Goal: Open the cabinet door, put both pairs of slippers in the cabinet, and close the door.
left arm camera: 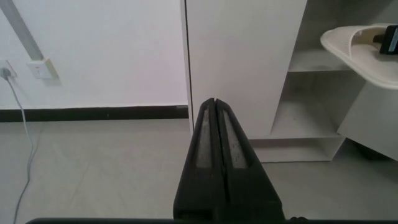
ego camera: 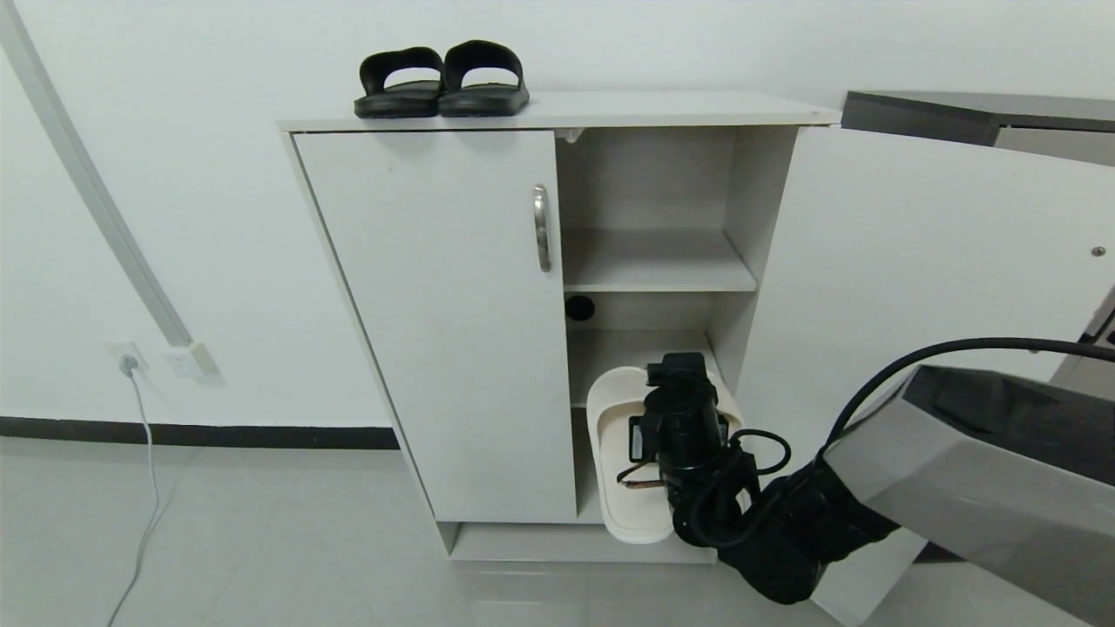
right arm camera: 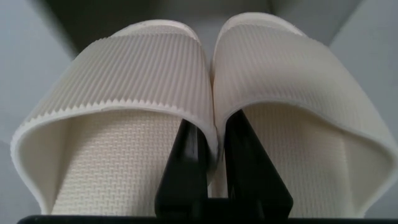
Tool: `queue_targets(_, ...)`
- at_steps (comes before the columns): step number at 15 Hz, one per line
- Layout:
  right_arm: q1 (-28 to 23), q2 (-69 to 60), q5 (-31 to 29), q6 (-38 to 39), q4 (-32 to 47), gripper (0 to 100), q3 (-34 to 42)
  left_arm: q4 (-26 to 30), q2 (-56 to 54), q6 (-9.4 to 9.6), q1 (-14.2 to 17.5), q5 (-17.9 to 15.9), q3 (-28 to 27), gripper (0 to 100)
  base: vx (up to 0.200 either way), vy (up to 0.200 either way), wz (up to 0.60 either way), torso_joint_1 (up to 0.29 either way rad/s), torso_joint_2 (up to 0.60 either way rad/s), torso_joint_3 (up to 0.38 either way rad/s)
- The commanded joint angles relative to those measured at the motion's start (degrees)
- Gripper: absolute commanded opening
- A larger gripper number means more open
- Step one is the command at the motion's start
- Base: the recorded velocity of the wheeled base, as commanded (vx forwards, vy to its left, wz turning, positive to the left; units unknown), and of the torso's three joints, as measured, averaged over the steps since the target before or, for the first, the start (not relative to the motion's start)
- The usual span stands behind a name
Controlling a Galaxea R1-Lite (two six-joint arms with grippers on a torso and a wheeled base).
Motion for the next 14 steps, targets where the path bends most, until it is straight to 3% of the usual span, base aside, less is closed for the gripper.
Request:
queue_targets(1, -0.1, 1.5, -0.2, 0.0, -0.1, 0, 0.1, 0.0, 0.1, 0.02, -0.1, 0.0, 0.0, 0, 0.0, 0.0, 0.0, 0.0, 0.0, 0.0)
queue_targets(14, 0.1, 4.0, -0.4, -0.2, -1.5, 0, 0.3, 0.1, 0.2, -0.07, 0.0, 0.0, 0.0, 0, 0.0, 0.0, 0.0, 0.0, 0.0, -0.007)
